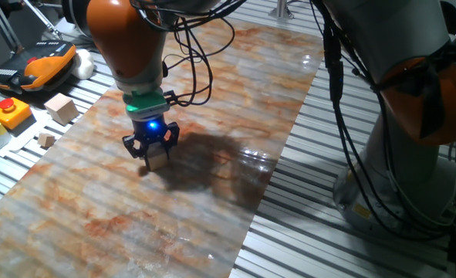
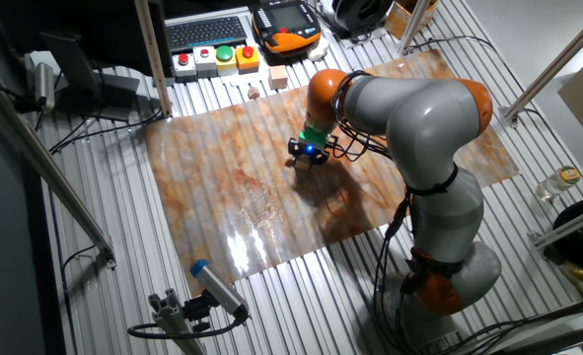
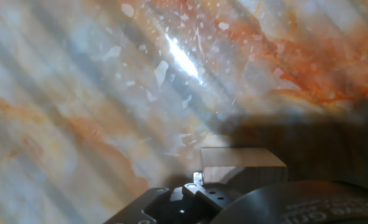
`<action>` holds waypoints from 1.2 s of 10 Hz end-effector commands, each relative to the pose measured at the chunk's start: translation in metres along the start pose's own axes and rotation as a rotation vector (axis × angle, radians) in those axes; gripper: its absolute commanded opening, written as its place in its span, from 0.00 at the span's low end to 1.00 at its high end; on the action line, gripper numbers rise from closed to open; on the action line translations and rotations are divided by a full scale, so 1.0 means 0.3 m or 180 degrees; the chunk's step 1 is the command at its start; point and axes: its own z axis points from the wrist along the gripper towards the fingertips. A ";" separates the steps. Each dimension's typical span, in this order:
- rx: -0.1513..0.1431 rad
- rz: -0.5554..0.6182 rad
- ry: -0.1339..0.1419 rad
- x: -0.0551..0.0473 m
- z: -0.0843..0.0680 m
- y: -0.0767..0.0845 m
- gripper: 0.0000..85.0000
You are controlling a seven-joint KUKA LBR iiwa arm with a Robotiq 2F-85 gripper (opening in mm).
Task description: Hold a small block with the gripper and sweep it from left to right on the table
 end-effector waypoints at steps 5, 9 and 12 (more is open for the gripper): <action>-0.0013 0.0010 0.0035 0.010 -0.006 0.013 0.00; 0.0006 0.0013 0.0011 0.019 -0.002 0.017 0.00; 0.0035 0.0031 -0.0023 0.028 0.000 0.022 0.00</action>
